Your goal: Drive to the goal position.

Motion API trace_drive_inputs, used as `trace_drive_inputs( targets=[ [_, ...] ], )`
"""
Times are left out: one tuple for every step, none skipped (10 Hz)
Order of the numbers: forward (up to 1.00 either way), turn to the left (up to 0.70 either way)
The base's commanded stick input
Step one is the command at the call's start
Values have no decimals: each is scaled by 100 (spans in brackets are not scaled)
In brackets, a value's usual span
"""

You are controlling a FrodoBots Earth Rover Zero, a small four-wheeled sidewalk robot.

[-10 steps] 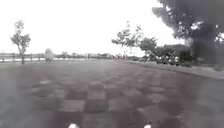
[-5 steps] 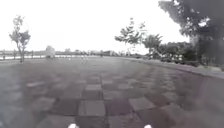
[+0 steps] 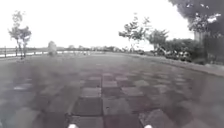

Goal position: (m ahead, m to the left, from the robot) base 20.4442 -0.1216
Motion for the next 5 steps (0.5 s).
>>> trace_drive_inputs(
  targets=[
    [100,0],
    [100,0],
    [100,0],
    [100,0],
    [100,0]
  ],
)
